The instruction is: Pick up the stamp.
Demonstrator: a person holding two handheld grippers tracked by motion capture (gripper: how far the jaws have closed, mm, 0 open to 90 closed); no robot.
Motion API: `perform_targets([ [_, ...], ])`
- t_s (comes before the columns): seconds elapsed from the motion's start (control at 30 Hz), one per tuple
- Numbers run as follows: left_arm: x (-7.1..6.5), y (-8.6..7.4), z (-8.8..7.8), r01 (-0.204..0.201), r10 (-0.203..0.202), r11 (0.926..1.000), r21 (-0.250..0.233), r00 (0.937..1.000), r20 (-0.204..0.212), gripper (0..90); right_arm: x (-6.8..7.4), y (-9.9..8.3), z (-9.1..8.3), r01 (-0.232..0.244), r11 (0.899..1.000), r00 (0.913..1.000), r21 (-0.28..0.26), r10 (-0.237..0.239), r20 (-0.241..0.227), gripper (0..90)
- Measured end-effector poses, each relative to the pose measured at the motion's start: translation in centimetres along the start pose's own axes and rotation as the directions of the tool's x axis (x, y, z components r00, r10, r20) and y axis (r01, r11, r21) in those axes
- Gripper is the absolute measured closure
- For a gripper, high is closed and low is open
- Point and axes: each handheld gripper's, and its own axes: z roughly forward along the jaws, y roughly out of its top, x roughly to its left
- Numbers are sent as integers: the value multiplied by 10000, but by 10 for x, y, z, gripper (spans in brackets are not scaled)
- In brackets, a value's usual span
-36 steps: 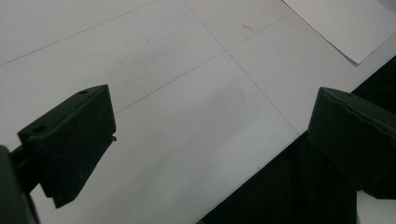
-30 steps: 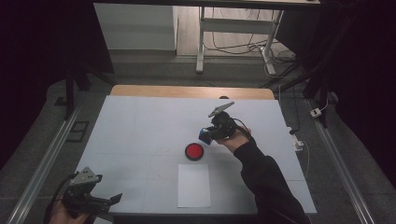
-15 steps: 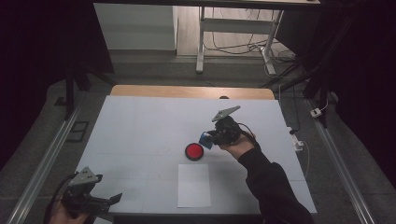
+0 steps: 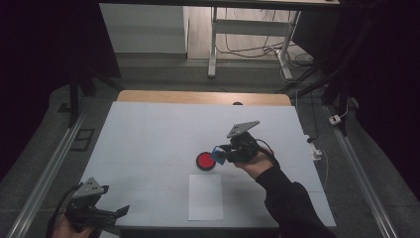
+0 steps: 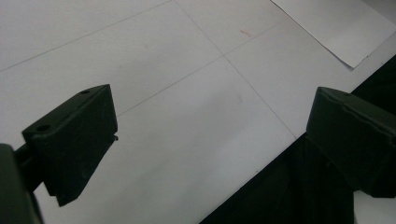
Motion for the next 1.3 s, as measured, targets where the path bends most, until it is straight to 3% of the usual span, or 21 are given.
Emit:
perform_targets([
  [1.03, 0, 0, 0, 4, -4, 10000, -14, 10000, 7, 21, 49, -21, -30, 214, 9966, 9995, -790, -230, -193, 709],
  [1.3, 0, 0, 0, -7, 7, 10000, -4, 10000, -14, 21, 61, -24, -33, 248, 9949, 9986, -975, -292, -445, 710],
])
